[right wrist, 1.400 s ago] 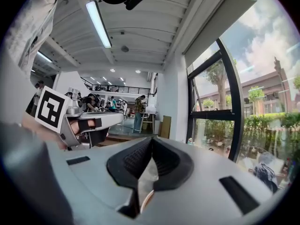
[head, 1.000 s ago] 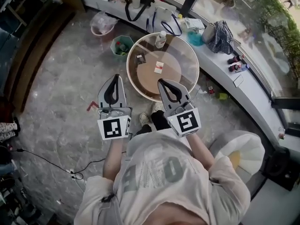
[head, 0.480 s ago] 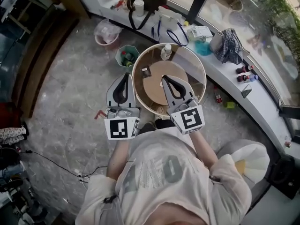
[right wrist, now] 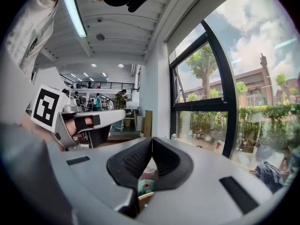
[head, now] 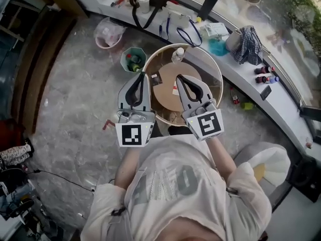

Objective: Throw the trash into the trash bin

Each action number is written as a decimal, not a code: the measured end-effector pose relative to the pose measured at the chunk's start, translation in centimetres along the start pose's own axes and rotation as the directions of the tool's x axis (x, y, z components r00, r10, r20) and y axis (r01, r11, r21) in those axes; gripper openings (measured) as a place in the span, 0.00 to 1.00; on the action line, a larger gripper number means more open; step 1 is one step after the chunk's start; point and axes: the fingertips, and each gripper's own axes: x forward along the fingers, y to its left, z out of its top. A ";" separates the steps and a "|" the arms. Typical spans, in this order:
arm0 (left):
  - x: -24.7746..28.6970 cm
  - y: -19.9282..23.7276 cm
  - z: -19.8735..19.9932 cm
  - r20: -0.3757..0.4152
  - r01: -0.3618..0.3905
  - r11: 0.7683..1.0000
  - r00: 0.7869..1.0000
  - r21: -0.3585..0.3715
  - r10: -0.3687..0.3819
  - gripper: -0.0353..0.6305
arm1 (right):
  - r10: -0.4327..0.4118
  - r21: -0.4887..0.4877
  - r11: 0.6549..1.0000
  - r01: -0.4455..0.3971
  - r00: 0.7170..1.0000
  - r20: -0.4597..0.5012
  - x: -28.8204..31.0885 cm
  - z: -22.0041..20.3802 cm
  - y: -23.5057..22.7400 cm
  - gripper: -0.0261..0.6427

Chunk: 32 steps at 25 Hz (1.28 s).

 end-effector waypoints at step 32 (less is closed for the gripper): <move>18.0 -6.5 -19.1 -0.382 0.552 0.827 0.745 -0.108 -0.547 0.48 | -0.553 0.158 0.804 0.574 0.818 -0.159 2.0 -5.9 -11.3 0.06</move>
